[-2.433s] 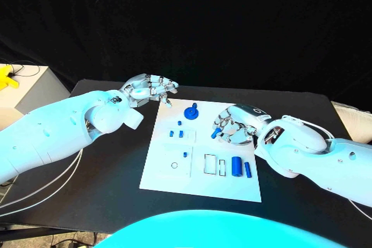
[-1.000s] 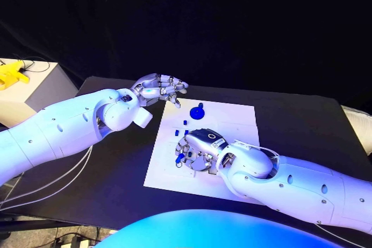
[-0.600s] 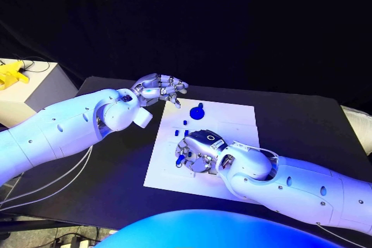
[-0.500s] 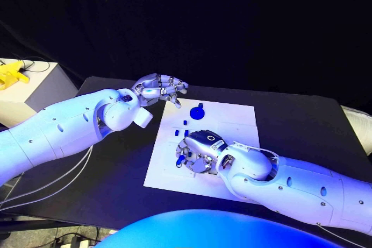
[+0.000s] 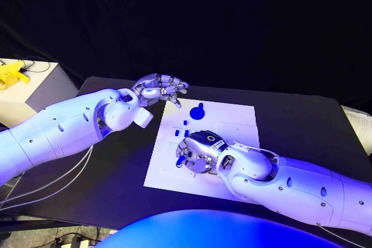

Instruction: Assemble the parts on the task board

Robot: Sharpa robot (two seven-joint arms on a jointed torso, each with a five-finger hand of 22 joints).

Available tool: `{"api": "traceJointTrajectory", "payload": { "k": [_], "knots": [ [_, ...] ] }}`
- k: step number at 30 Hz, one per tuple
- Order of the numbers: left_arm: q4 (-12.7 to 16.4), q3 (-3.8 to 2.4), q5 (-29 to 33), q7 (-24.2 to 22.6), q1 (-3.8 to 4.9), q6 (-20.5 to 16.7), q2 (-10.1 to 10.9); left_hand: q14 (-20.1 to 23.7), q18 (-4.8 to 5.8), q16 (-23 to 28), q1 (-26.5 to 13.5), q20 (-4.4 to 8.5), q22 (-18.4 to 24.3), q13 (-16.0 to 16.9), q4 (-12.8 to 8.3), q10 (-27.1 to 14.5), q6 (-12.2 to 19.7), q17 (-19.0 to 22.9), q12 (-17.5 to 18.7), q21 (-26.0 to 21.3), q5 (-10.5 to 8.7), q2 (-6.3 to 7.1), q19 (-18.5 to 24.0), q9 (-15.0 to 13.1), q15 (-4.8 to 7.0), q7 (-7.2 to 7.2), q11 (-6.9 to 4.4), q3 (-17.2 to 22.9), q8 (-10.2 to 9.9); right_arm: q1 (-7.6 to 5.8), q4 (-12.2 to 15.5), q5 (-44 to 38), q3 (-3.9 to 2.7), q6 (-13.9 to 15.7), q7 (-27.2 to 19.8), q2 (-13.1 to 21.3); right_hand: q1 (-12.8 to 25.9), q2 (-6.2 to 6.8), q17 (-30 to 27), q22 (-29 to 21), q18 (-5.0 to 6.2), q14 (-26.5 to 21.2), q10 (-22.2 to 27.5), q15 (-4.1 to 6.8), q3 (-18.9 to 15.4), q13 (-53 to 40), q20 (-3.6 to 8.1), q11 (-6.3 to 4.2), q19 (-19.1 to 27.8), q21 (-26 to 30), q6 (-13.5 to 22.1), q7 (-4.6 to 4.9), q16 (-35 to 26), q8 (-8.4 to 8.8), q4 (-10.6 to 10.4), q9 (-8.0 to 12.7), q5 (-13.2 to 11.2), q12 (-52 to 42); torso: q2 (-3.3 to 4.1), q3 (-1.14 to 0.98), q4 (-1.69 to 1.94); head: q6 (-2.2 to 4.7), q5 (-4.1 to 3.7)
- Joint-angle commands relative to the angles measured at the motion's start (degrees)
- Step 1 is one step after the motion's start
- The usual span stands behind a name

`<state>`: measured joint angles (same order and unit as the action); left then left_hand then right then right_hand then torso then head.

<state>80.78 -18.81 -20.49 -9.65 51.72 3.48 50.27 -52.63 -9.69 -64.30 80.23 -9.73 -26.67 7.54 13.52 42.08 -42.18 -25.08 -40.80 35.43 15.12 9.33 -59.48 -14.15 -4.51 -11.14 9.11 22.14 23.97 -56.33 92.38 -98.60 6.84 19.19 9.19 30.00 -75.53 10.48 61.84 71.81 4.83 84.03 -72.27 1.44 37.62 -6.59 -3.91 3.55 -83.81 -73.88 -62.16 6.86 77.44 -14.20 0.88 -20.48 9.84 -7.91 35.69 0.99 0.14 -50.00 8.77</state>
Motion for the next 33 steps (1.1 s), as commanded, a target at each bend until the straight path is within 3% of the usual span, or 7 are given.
{"api": "traceJointTrajectory", "payload": {
  "k": [1, 15, 26, 33],
  "knots": [
    [0.1, -0.05, 0.4, -0.4, 0.00, 1.0, -0.1, 0.2, -0.76, 0.2, 0.2, 0.02, 0.1, -0.1, 0.0, -0.4, 0.3, -0.1, 0.0, -0.2, -0.04, -0.17, -0.3, 0.1, -0.28, -1.46, -0.14, -0.3, 0.2, 0.28, 0.0, -0.7, 0.22, -1.7, 0.0, 0.0, -0.9, -1.71, 0.1, 0.1, -0.83, 0.8, -1.0, 0.43, 0.3, -0.1, 0.11, -0.77, -0.2, -0.1, -0.6, 0.02, -0.1, -0.41, 0.2, -3.1, 0.3, -0.2, 0.00, -0.02, 0.03, 0.00, 0.03],
    [0.0, -0.05, 0.4, -0.3, 0.00, 1.1, -0.1, 0.2, -0.76, 0.2, 0.2, 0.02, 0.1, -0.1, 0.0, -0.4, 0.3, -0.1, 0.0, -0.2, -0.04, -0.17, -0.3, 0.1, -0.28, -1.46, -0.14, -0.3, 0.2, 0.52, 0.5, -0.7, 0.26, -1.4, 0.0, 0.4, -0.9, -1.71, 0.1, 0.1, -0.83, 0.8, -1.0, 0.43, 0.3, -0.1, 0.11, -0.77, -0.2, -0.1, -0.6, 0.02, -0.1, -0.41, 0.2, -3.1, 0.3, -0.2, -0.04, 0.00, 0.01, 0.00, 0.07],
    [0.1, -0.05, 0.4, -0.3, 0.00, 1.2, -0.1, 0.3, -0.76, 0.1, 0.3, 0.01, 0.1, -0.1, 0.1, -0.5, 0.4, -0.1, -0.1, -0.4, -0.04, -0.23, -0.3, 0.1, -0.29, -1.46, -0.13, -0.4, 0.3, 0.58, -0.1, -1.8, 0.30, -3.1, 0.7, 0.0, -0.8, -1.68, -0.4, -0.3, -0.74, 0.7, -1.0, 0.42, 0.4, -0.1, 0.11, -0.75, -0.1, 0.3, -0.5, 0.04, -0.3, -0.49, 0.4, -3.3, 0.4, -0.1, -0.02, 0.01, 0.03, 0.00, -0.02],
    [0.1, -0.05, 0.4, -0.3, 0.00, 1.1, -0.1, 0.3, -0.76, 0.1, 0.3, 0.01, 0.1, -0.1, 0.1, -0.5, 0.4, -0.1, -0.1, -0.4, -0.04, -0.23, -0.3, 0.1, -0.29, -1.46, -0.13, -0.4, 0.3, 0.59, -1.3, -2.8, 0.84, -3.6, -0.1, -1.0, 0.3, -1.14, -2.6, -2.1, -0.33, 0.1, 0.1, 0.05, 0.0, -0.2, -0.14, -0.26, 0.9, 2.2, 1.0, 0.52, -1.5, -0.27, 0.6, -3.7, 0.2, 1.1, 0.02, 0.01, 0.06, 0.00, -0.28]
  ]
}}
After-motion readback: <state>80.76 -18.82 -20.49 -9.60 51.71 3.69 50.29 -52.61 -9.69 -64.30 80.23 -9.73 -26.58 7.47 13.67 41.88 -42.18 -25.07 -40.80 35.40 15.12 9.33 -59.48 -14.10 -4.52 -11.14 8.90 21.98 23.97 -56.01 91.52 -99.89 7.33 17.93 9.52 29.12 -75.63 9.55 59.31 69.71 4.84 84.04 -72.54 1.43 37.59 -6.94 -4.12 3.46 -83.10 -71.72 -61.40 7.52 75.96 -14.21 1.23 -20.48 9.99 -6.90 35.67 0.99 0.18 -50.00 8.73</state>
